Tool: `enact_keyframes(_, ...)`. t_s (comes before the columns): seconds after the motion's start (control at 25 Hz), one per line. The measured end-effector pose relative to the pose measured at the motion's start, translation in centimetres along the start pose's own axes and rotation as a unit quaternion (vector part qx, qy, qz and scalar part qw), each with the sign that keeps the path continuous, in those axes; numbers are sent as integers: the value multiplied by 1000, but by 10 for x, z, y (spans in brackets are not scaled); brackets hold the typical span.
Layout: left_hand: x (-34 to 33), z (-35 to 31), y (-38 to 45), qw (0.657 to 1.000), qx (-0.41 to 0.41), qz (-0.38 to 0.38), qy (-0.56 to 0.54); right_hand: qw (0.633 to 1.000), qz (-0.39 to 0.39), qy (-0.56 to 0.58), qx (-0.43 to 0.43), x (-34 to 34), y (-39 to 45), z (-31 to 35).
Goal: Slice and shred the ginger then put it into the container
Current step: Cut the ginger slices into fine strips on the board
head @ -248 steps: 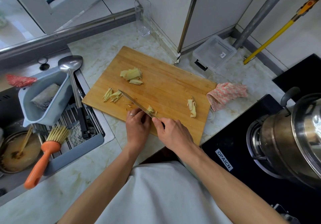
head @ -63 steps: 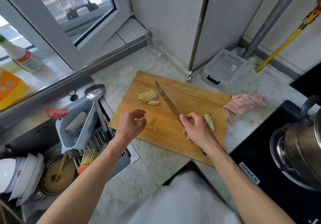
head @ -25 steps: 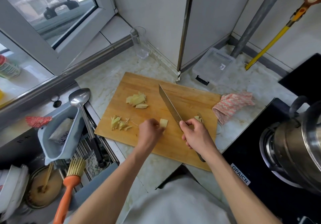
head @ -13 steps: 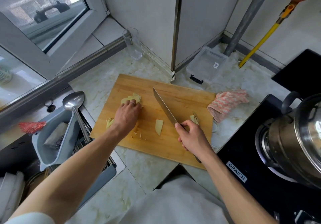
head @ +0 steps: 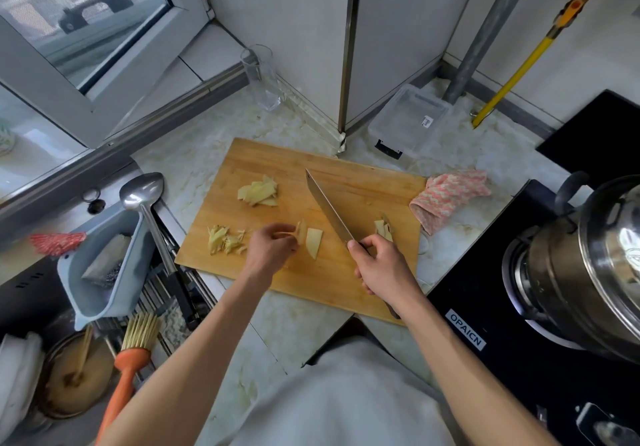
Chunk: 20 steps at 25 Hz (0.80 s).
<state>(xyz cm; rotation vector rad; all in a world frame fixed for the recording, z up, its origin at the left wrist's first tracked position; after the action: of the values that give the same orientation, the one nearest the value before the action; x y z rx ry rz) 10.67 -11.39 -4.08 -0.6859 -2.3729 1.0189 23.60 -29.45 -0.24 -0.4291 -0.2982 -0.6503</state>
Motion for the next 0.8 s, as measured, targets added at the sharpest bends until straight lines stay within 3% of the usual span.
enact_keyframes(0.12, -16, 11, -3, 1000, 8, 9, 20, 1000, 1, -14, -1, 0, -3, -7)
enact_keyframes(0.2, -19, 10, -2, 995, -12, -23, 93, 1000, -2, -13, -2, 1, -6, -10)
enact_keyframes(0.32, -18, 6, -6, 968, -81, -106, 214, 1000, -1, -12, -2, 3, -11, -12)
enact_keyframes(0.56, -32, 2, -13, 929, -130, -144, 314, 999, 22, -25, -9, -1, -22, -18)
enact_keyframes(0.64, -36, -1, -16, 929, -124, -163, 308, 999, 32, -20, -4, -4, -25, -19)
enact_keyframes(0.8, -38, 5, -16, 961, -52, -172, 210, 999, 44, -24, 13, -10, -23, -14)
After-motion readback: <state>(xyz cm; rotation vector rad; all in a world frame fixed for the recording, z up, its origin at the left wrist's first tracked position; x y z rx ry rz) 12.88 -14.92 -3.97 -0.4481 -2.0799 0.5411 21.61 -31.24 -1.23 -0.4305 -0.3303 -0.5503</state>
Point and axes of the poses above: each hand's wrist, its own y-axis towards the middle knuckle, its own x-axis out of the back of the hand, z = x × y, the point moved 5 cm from there along y, towards the middle knuckle, and after that the axes turned 14 degrees about x, right-handed, at the moved point
